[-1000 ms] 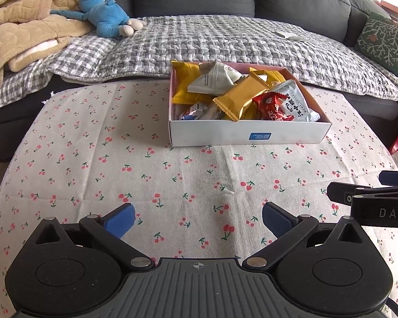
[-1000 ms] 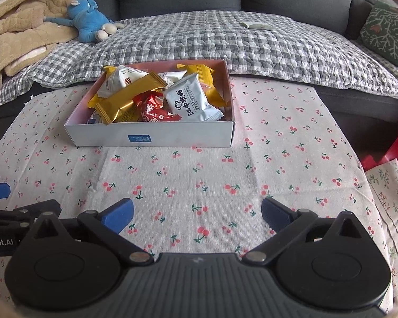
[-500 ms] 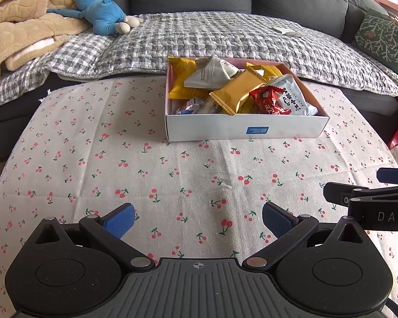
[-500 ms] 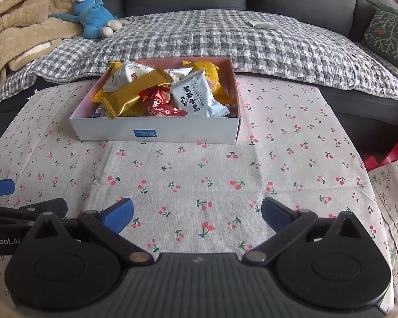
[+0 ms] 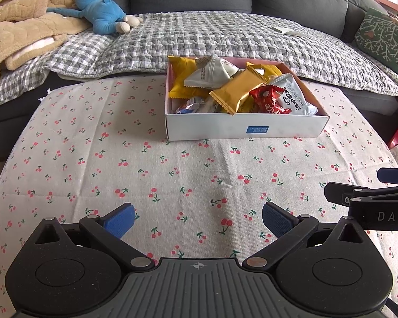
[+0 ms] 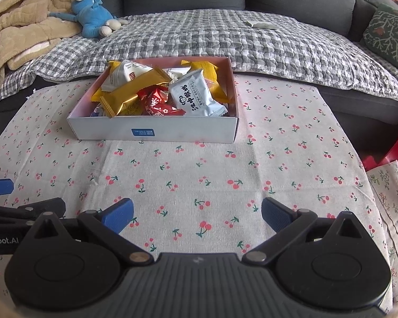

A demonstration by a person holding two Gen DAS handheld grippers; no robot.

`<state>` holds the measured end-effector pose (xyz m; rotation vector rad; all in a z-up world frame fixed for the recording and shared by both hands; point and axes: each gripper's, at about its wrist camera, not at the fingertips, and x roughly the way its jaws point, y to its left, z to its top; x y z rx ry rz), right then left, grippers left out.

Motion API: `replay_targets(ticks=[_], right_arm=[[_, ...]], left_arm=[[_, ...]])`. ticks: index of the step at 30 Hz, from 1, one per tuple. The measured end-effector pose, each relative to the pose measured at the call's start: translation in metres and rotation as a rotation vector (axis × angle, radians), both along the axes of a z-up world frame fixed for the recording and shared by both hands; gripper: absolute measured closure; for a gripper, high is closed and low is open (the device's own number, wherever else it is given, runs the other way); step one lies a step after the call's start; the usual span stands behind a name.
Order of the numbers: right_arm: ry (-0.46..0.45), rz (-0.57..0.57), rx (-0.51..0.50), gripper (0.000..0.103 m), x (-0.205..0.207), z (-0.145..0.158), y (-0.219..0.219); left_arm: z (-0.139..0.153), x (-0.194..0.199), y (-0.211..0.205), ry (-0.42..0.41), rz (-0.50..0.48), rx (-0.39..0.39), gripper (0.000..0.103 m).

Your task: Organize snacks

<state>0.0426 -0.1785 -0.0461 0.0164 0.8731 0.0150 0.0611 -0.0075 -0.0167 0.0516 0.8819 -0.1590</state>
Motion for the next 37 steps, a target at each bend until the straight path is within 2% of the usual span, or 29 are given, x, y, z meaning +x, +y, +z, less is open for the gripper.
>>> replay_targets(ticks=[28,37], right_arm=[[0.000,0.001,-0.003,0.000,0.0001,0.0005,0.0004],[-0.015,-0.002,-0.016,0.000,-0.0012,-0.0003,0.0037]], left_arm=[[0.0008,0.0004,0.0007,0.001,0.000,0.000,0.000],[-0.0026,-0.0009,-0.0017,-0.005,0.007,0.022,0.000]])
